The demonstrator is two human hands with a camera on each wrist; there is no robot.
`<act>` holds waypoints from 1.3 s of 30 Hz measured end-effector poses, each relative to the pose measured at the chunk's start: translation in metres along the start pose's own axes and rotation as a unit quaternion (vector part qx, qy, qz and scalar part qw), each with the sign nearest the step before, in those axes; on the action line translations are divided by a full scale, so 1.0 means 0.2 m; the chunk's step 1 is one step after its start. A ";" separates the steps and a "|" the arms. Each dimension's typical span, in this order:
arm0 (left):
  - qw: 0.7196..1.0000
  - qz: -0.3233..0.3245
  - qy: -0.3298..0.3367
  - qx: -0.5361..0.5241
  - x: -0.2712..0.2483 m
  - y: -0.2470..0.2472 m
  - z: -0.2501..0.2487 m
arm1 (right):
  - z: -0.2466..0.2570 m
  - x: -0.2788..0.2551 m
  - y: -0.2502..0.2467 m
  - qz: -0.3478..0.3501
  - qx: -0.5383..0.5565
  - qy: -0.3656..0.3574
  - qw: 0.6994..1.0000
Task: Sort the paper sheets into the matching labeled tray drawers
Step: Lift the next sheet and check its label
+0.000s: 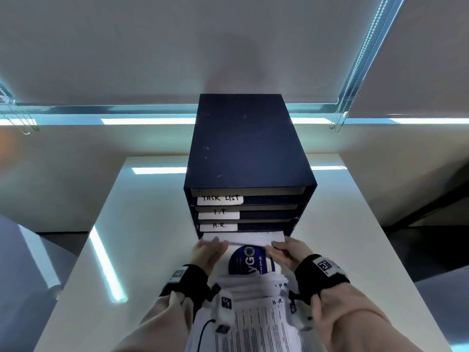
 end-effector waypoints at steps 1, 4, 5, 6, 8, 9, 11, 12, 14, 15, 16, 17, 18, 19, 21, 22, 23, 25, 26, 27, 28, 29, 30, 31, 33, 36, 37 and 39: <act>1.000 0.005 -0.005 -0.026 0.06 0.01 -0.01 | -0.01 0.03 0.04 -0.010 0.047 -0.005 0.999; 0.999 0.020 -0.022 -0.035 0.13 0.03 0.00 | -0.01 0.08 0.13 -0.004 0.081 -0.021 0.996; 0.999 0.022 -0.017 -0.020 0.11 0.04 -0.01 | -0.01 0.08 0.16 0.004 0.082 -0.019 0.996; 1.000 0.018 -0.002 -0.003 0.07 0.04 -0.03 | -0.02 0.05 0.17 0.015 0.082 -0.015 0.996; 0.995 -0.026 0.049 0.080 -0.04 0.01 -0.08 | -0.02 -0.01 0.18 0.042 0.075 -0.008 0.996; 0.985 -0.047 0.080 0.144 -0.11 -0.01 -0.10 | -0.02 -0.05 0.17 0.055 0.073 -0.002 0.996; 0.948 -0.038 0.151 0.277 -0.26 -0.02 -0.12 | -0.03 -0.12 0.11 0.074 0.064 0.003 0.995; 0.924 -0.010 0.181 0.337 -0.34 0.01 -0.11 | -0.04 -0.17 0.08 0.078 0.047 0.000 0.996; 0.838 0.045 0.225 0.496 -0.48 0.04 -0.03 | -0.07 -0.27 -0.02 0.079 -0.009 0.000 0.997; 0.761 0.056 0.241 0.600 -0.54 0.05 0.02 | -0.10 -0.32 -0.08 0.077 -0.044 0.000 0.996; 0.674 0.060 0.252 0.692 -0.57 0.04 0.08 | -0.13 -0.36 -0.14 0.071 -0.083 0.000 0.994; 0.601 0.065 0.256 0.754 -0.59 0.01 0.14 | -0.17 -0.40 -0.20 0.059 -0.124 -0.002 0.991; 0.558 0.065 0.254 0.788 -0.61 -0.01 0.18 | -0.22 -0.43 -0.26 0.040 -0.157 -0.009 0.987; 0.549 0.057 0.249 0.796 -0.61 -0.05 0.21 | -0.27 -0.45 -0.33 0.019 -0.179 -0.020 0.983; 0.580 0.032 0.250 0.775 -0.64 -0.07 0.23 | -0.35 -0.48 -0.44 -0.018 -0.190 -0.046 0.981; 0.588 0.026 0.255 0.767 -0.66 -0.07 0.24 | -0.38 -0.49 -0.48 -0.032 -0.185 -0.056 0.981; 0.586 0.020 0.264 0.766 -0.69 -0.05 0.23 | -0.41 -0.51 -0.51 -0.041 -0.178 -0.060 0.981; 0.587 0.023 0.274 0.762 -0.75 0.00 0.21 | -0.44 -0.54 -0.53 -0.045 -0.177 -0.062 0.981; 0.589 0.037 0.270 0.761 -0.78 0.02 0.19 | -0.44 -0.57 -0.53 -0.040 -0.184 -0.064 0.980; 0.602 0.062 0.260 0.752 -0.81 0.04 0.17 | -0.44 -0.60 -0.51 -0.029 -0.200 -0.069 0.977; 0.631 0.088 0.254 0.728 -0.82 0.05 0.14 | -0.43 -0.62 -0.48 -0.016 -0.224 -0.072 0.972; 0.667 0.116 0.244 0.694 -0.83 0.06 0.11 | -0.43 -0.64 -0.45 -0.001 -0.246 -0.077 0.966; 0.700 0.144 0.242 0.656 -0.86 0.07 0.06 | -0.43 -0.67 -0.43 0.015 -0.262 -0.075 0.962; 0.729 0.168 0.236 0.620 -0.88 0.08 0.01 | -0.44 -0.70 -0.40 0.033 -0.267 -0.065 0.961; 0.785 0.188 0.230 0.544 -0.94 0.09 -0.10 | -0.44 -0.76 -0.35 0.074 -0.262 -0.047 0.961; 0.869 0.131 0.240 0.413 -0.98 0.03 -0.30 | -0.40 -0.80 -0.34 0.080 -0.197 -0.061 0.975; 0.901 0.123 0.226 0.348 -0.96 0.00 -0.33 | -0.37 -0.82 -0.34 0.078 -0.170 -0.075 0.979; 0.962 0.159 0.136 0.176 -0.90 -0.04 -0.30 | -0.33 -0.87 -0.30 0.102 -0.155 -0.096 0.978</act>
Point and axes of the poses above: each hand's wrist, its own x-axis towards the middle knuckle, its own y-axis out of the palm, z = x × y, the point moved 8 cm from there along x, towards the middle knuckle, and after that the axes turned 12 degrees about x, right-handed, at the moved point
